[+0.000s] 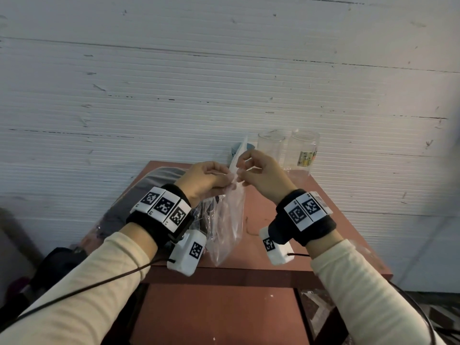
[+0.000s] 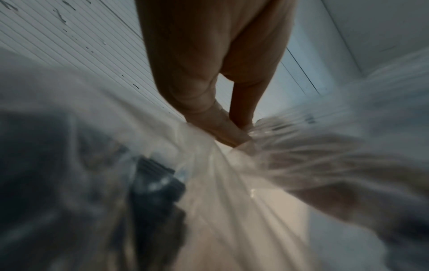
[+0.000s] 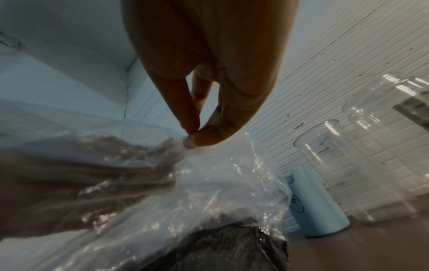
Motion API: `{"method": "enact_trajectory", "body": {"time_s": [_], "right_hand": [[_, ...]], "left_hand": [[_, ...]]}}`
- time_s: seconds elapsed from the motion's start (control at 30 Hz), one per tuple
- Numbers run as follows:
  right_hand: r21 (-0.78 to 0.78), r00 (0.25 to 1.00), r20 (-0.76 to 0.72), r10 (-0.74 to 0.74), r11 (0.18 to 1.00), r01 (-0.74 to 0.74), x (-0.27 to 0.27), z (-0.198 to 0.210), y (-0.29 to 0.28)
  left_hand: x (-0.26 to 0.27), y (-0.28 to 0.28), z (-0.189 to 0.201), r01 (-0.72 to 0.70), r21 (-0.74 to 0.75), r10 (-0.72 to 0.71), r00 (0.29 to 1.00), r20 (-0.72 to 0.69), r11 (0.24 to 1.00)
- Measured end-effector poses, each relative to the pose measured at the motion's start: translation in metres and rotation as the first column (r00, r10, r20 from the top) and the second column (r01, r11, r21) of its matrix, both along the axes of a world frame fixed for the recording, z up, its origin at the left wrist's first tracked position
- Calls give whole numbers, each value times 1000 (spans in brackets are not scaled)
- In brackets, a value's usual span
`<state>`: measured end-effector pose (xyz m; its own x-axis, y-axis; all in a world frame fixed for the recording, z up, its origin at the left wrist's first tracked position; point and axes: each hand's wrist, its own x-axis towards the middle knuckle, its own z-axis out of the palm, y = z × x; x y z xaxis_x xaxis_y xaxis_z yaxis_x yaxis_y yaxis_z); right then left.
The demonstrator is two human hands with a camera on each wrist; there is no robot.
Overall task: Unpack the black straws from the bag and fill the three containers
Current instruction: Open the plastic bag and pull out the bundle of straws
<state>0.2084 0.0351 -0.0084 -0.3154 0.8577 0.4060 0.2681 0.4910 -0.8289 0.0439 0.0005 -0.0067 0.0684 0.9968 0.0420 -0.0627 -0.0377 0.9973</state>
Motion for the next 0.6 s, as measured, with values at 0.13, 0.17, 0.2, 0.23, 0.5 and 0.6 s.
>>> {"method": "enact_trajectory", "body": {"time_s": [0.13, 0.17, 0.2, 0.23, 0.5, 0.6], "right_hand": [[1, 1000, 10, -2, 1000, 2, 2, -6, 0], [2, 999, 35, -10, 1000, 10, 3, -7, -1], [7, 998, 64, -28, 1000, 28, 4, -9, -2], [15, 995, 89, -55, 998, 54, 6, -9, -3], [44, 942, 211, -262, 965, 259, 37, -11, -1], [92, 922, 264, -284, 959, 269, 38, -14, -4]], "left_hand": [[0, -1, -3, 0, -2, 0, 1000, -15, 1000], [1, -1, -3, -1, 1, 1, 999, -38, 1000], [1, -3, -2, -16, 7, 16, 997, -72, 1000], [0, -2, -2, -51, 18, 52, 992, -115, 999], [-26, -1, -2, -153, 39, 157, 967, -201, 988], [-24, -5, 0, -145, 59, 155, 957, -246, 988]]}}
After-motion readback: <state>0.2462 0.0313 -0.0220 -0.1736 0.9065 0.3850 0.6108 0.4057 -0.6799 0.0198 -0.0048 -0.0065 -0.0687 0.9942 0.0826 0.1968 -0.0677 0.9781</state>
